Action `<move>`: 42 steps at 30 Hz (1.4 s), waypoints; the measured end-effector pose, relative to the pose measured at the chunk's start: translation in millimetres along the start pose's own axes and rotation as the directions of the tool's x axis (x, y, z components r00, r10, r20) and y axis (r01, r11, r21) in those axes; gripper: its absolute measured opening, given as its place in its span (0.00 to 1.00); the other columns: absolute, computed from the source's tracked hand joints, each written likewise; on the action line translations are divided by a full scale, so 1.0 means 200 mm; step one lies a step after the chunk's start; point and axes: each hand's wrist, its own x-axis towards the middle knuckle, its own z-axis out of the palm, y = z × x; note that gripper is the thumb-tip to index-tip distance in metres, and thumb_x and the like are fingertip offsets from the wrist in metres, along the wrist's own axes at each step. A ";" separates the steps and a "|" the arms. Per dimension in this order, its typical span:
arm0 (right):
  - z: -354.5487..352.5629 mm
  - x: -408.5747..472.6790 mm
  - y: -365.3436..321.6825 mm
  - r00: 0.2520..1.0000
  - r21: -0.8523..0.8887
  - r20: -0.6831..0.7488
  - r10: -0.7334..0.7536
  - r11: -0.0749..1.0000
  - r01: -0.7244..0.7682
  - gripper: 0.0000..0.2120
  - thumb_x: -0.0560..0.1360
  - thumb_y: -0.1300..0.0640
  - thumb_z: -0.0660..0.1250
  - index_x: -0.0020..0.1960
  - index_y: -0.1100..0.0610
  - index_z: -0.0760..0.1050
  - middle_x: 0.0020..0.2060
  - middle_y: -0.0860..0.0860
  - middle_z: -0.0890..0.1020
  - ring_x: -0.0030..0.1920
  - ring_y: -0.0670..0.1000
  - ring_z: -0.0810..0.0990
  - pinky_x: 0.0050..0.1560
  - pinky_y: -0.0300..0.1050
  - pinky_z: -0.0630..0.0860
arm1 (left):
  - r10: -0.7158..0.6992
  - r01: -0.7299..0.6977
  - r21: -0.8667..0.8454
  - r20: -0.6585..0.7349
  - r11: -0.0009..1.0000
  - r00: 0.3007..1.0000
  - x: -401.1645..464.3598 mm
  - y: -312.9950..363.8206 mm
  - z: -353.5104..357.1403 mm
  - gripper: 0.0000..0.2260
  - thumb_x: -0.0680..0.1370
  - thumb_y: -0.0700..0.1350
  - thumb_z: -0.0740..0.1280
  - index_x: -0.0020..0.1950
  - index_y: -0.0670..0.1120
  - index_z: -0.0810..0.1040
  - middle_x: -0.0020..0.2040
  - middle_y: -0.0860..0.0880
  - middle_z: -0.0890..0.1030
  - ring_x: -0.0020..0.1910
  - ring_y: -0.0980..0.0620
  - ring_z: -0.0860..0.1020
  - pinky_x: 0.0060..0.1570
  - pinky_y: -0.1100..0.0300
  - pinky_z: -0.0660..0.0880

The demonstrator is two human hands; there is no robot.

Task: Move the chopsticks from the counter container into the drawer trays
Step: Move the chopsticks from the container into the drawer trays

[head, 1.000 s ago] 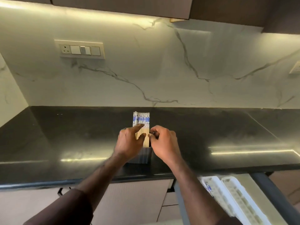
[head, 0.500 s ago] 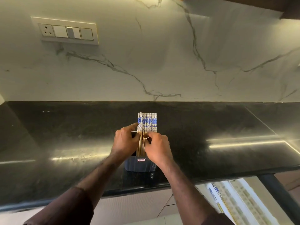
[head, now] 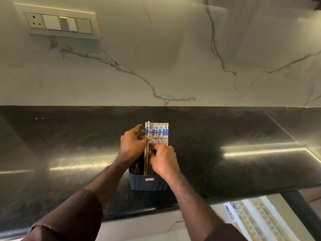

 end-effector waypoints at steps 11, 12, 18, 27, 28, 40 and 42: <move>0.04 0.02 0.01 1.000 0.015 0.009 -0.005 1.000 0.005 0.13 0.78 0.58 0.66 0.63 0.54 0.78 0.54 0.50 0.82 0.52 0.47 0.80 0.53 0.43 0.79 | -0.034 0.031 -0.108 -0.032 0.994 0.999 0.03 -0.04 0.01 0.14 0.72 0.39 0.76 0.57 0.47 0.82 0.46 0.54 0.86 0.45 0.60 0.84 0.52 0.54 0.82; 0.04 0.03 0.01 1.000 0.018 0.010 -0.001 1.000 0.001 0.13 0.78 0.58 0.66 0.62 0.54 0.78 0.54 0.50 0.82 0.52 0.47 0.80 0.53 0.42 0.79 | -0.038 0.033 -0.118 -0.041 0.992 0.998 0.03 -0.04 0.01 0.13 0.71 0.39 0.76 0.54 0.48 0.83 0.43 0.55 0.85 0.43 0.61 0.84 0.50 0.55 0.82; 0.04 0.02 -0.01 1.000 0.048 0.025 0.006 0.999 -0.007 0.10 0.78 0.57 0.67 0.59 0.53 0.78 0.51 0.49 0.82 0.47 0.45 0.79 0.45 0.36 0.73 | -0.019 0.005 -0.192 -0.069 0.981 0.997 0.01 -0.03 -0.03 0.13 0.70 0.38 0.77 0.43 0.56 0.82 0.38 0.55 0.86 0.39 0.59 0.85 0.43 0.59 0.83; -0.03 0.00 -0.09 0.992 0.242 0.118 -0.046 0.970 0.016 0.12 0.81 0.56 0.61 0.63 0.55 0.76 0.54 0.52 0.82 0.53 0.49 0.81 0.54 0.49 0.79 | 0.108 -0.110 -0.349 -0.024 0.931 0.994 0.00 0.23 -0.21 0.13 0.69 0.37 0.76 0.49 0.50 0.83 0.42 0.53 0.87 0.43 0.58 0.85 0.43 0.65 0.81; -0.04 -0.01 -0.10 0.990 0.273 0.135 -0.052 0.962 0.013 0.13 0.81 0.54 0.61 0.64 0.55 0.75 0.56 0.53 0.82 0.56 0.50 0.81 0.56 0.52 0.79 | 0.131 -0.129 -0.355 -0.018 0.926 0.991 0.00 0.28 -0.23 0.13 0.69 0.37 0.76 0.49 0.50 0.83 0.42 0.53 0.87 0.43 0.58 0.85 0.43 0.65 0.81; -0.26 -0.27 -0.02 0.965 0.693 0.263 -0.011 0.698 -0.181 0.08 0.81 0.58 0.63 0.57 0.56 0.78 0.49 0.58 0.85 0.51 0.55 0.85 0.54 0.53 0.82 | 0.282 -0.198 -0.521 0.087 0.830 0.955 -0.12 0.67 -0.29 0.09 0.69 0.37 0.74 0.48 0.46 0.83 0.41 0.49 0.87 0.41 0.51 0.85 0.41 0.61 0.81; -0.31 -0.33 0.04 0.964 0.714 0.265 0.007 0.671 -0.201 0.10 0.80 0.58 0.64 0.59 0.58 0.78 0.48 0.58 0.85 0.51 0.56 0.85 0.55 0.55 0.81 | 0.279 -0.185 -0.532 0.102 0.826 0.955 -0.17 0.69 -0.23 0.08 0.70 0.36 0.74 0.47 0.45 0.83 0.40 0.48 0.87 0.40 0.50 0.85 0.42 0.59 0.82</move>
